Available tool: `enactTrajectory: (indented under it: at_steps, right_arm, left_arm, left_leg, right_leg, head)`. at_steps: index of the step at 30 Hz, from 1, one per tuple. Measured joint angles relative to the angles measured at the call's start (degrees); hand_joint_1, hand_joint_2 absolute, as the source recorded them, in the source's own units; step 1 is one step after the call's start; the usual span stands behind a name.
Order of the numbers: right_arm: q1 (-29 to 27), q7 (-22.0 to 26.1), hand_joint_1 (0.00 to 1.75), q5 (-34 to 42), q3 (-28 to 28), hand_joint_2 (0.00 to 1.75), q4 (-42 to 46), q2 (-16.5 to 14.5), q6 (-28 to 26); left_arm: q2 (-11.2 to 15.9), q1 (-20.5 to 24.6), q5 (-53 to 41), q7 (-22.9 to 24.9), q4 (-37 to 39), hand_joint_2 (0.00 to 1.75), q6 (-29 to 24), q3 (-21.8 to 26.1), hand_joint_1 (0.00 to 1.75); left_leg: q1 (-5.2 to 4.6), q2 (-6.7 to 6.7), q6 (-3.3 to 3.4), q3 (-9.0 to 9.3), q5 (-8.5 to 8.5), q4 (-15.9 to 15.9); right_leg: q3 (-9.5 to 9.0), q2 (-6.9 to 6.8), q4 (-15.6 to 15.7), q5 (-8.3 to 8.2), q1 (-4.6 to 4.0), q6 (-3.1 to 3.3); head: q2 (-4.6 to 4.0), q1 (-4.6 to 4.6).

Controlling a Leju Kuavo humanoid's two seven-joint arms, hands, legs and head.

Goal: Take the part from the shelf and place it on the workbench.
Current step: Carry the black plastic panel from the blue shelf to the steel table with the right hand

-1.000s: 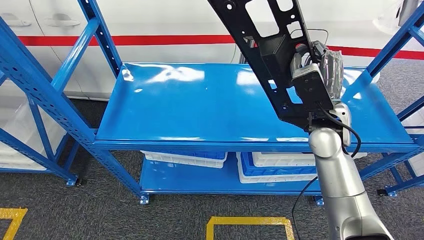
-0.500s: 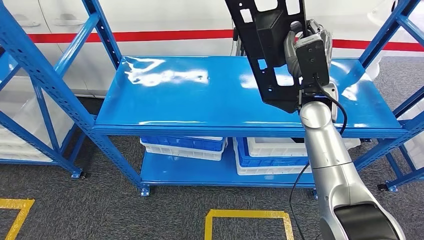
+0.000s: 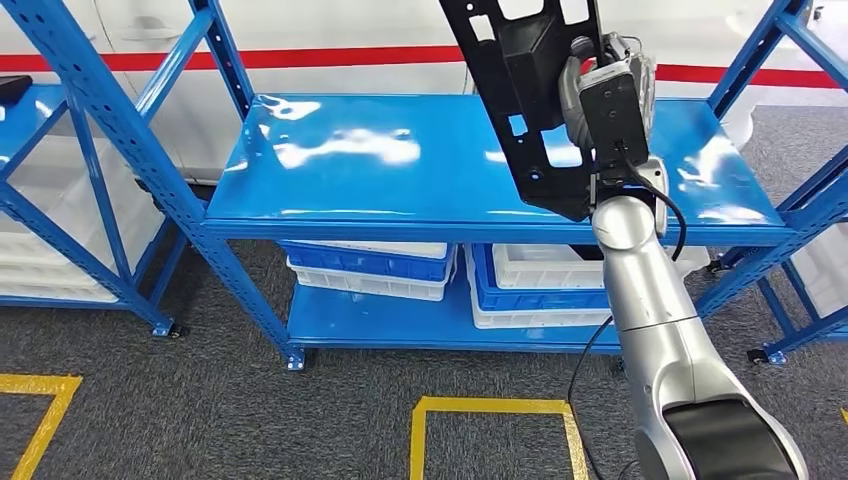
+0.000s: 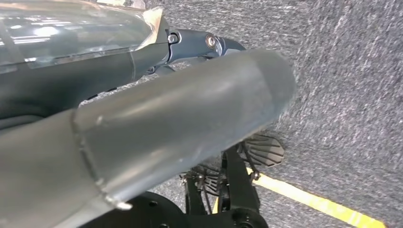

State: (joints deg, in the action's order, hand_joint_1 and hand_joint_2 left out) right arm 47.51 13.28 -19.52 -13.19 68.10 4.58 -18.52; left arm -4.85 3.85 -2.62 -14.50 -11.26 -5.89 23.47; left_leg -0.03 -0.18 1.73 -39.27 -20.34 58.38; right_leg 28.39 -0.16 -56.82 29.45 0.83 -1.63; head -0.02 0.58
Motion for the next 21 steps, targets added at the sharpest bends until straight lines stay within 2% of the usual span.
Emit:
enactTrajectory:
  at_steps: [1,2,4,5,6,7,8,9,10,11,12,14,15,16,17,19,20,21]
  right_arm:
    - [0.07,0.08,1.75,0.01,-0.01,1.75,-0.23,-0.19,-0.01]
    - [0.17,0.19,1.75,0.01,-0.01,1.75,-0.46,-0.42,-0.02]
    - [0.47,0.6,1.75,0.01,-0.02,1.75,-0.95,-0.94,-0.1]
    - [0.63,0.86,1.75,-0.01,-0.02,1.75,-1.28,-1.19,-0.14]
    - [0.81,1.1,1.75,-0.02,-0.03,1.75,-1.66,-1.4,-0.18]
    - [0.99,1.26,1.75,-0.03,-0.03,1.75,-2.04,-1.56,-0.2]
    - [1.18,1.35,1.75,-0.04,-0.03,1.75,-2.38,-1.69,-0.21]
    - [1.44,1.39,1.75,-0.04,-0.03,1.75,-2.63,-1.81,-0.22]
    - [1.72,1.41,1.75,-0.05,-0.02,1.75,-2.79,-1.9,-0.25]
    - [2.0,1.44,1.75,-0.07,-0.02,1.75,-2.92,-2.03,-0.27]
    - [2.29,1.51,1.75,-0.12,-0.02,1.75,-3.04,-2.16,-0.3]
    - [2.69,1.73,1.75,-0.26,-0.06,1.75,-3.38,-2.34,-0.32]
    - [2.81,1.85,1.75,-0.33,-0.07,1.75,-3.57,-2.35,-0.32]
    - [2.88,1.92,1.75,-0.38,-0.08,1.75,-3.75,-2.33,-0.32]
    - [2.93,1.97,1.75,-0.43,-0.09,1.75,-3.93,-2.27,-0.32]
    - [3.01,2.02,1.75,-0.51,-0.1,1.75,-4.25,-2.19,-0.32]
    - [3.01,2.03,1.75,-0.55,-0.1,1.75,-4.41,-2.16,-0.32]
    - [3.01,2.04,1.75,-0.56,-0.1,1.75,-4.6,-2.16,-0.32]
  left_arm:
    - [0.01,-0.07,0.0,-0.01,0.0,0.0,-0.01,0.05,0.0]
    - [0.02,-0.12,0.0,-0.01,0.0,0.0,-0.01,0.11,0.0]
    - [-0.02,-0.11,0.0,-0.04,0.0,0.0,-0.02,0.26,0.0]
    - [-0.03,-0.08,0.01,-0.07,0.0,0.0,-0.03,0.34,0.0]
    - [-0.03,-0.05,0.03,-0.09,0.0,0.0,-0.05,0.47,0.0]
    - [-0.03,-0.04,0.04,-0.12,0.0,0.0,-0.07,0.62,0.0]
    - [-0.03,-0.01,0.06,-0.14,0.0,0.0,-0.09,0.75,0.0]
    - [-0.03,0.05,0.06,-0.16,-0.01,0.0,-0.1,0.86,0.0]
    - [-0.03,0.11,0.06,-0.2,-0.01,0.0,-0.1,0.91,0.0]
    - [-0.03,0.18,0.05,-0.24,-0.02,0.0,-0.09,0.93,0.0]
    - [-0.02,0.23,0.05,-0.3,-0.02,0.0,-0.09,0.95,0.0]
    - [-0.02,0.23,0.04,-0.4,-0.02,0.0,-0.04,0.99,0.0]
    - [-0.04,0.26,0.04,-0.45,-0.02,0.0,-0.02,1.01,0.0]
    - [-0.06,0.3,0.04,-0.48,-0.02,0.0,0.0,1.02,0.0]
    - [-0.07,0.34,0.04,-0.49,-0.02,0.0,0.01,1.03,0.0]
    - [-0.05,0.41,0.05,-0.52,-0.02,0.0,0.01,1.11,0.0]
    - [-0.04,0.41,0.05,-0.52,-0.02,0.0,0.01,1.17,0.0]
    - [-0.03,0.4,0.05,-0.52,-0.02,0.0,0.01,1.23,0.0]
  left_leg:
    - [0.13,-0.03,-0.37,-0.59,-1.53,1.15]
    - [0.33,-0.03,-0.76,-1.47,-4.02,3.43]
    - [0.72,-0.03,-1.51,-3.48,-9.48,10.48]
    - [0.96,-0.02,-1.86,-4.06,-10.83,13.76]
    - [1.22,-0.01,-2.17,-3.89,-10.79,15.6]
    - [1.48,0.01,-2.4,-2.77,-9.66,15.51]
    - [1.75,0.03,-2.59,-0.67,-8.12,13.58]
    - [2.01,0.02,-2.81,2.09,-7.39,10.01]
    - [2.04,-0.09,-2.93,4.8,-7.41,6.15]
    - [1.99,-0.22,-2.85,6.69,-7.79,3.22]
    - [1.8,-0.35,-2.65,7.65,-8.4,1.44]
    - [1.29,-0.43,-1.49,7.43,-7.87,0.89]
    - [1.11,-0.3,-0.74,7.09,-7.28,0.61]
    - [1.0,-0.18,0.2,6.54,-6.53,0.33]
    - [0.96,-0.05,1.0,5.83,-5.71,0.05]
    - [0.77,0.03,1.91,3.92,-4.16,-0.04]
    - [0.64,0.04,2.0,2.98,-3.43,-0.02]
    - [0.48,0.05,2.05,2.0,-2.66,0.0]
  right_leg:
    - [0.47,-0.14,0.02,-0.57,0.38,0.7]
    - [1.07,-0.26,0.06,-1.24,0.75,1.3]
    - [2.59,-0.35,0.0,-2.53,0.64,1.87]
    - [3.4,-0.35,-0.06,-3.16,0.63,1.82]
    - [4.21,-0.35,-0.16,-3.74,0.67,1.63]
    - [4.98,-0.35,-0.32,-4.24,0.78,1.35]
    - [5.74,-0.36,-0.57,-4.69,0.92,1.04]
    - [6.43,-0.39,-0.89,-5.06,1.03,0.67]
    - [7.03,-0.41,-1.21,-5.39,1.02,0.27]
    - [7.43,-0.44,-1.39,-5.74,0.96,-0.18]
    - [7.67,-0.45,-1.46,-6.14,0.81,-0.68]
    - [7.95,-0.47,-1.12,-7.04,0.59,-1.76]
    - [8.23,-0.44,-1.2,-7.06,0.63,-2.06]
    - [8.93,-0.39,-2.03,-6.07,0.65,-2.02]
    - [9.92,-0.33,-4.03,-4.12,0.65,-1.66]
    - [12.21,-0.18,-11.24,1.21,0.69,-0.8]
    - [12.88,-0.13,-14.94,2.95,0.65,-0.78]
    - [12.86,-0.1,-17.5,3.48,0.58,-1.07]
  head:
    - [0.0,0.06]
    - [0.0,0.1]
    - [0.0,0.21]
    - [0.0,0.24]
    - [0.0,0.24]
    - [0.0,0.23]
    - [0.0,0.24]
    - [0.0,0.25]
    - [0.0,0.27]
    - [0.0,0.22]
    - [0.0,0.18]
    - [0.0,0.03]
    - [0.0,0.06]
    - [0.0,0.01]
    - [0.0,-0.05]
    - [0.0,-0.22]
    - [0.0,-0.26]
    - [0.0,-0.26]
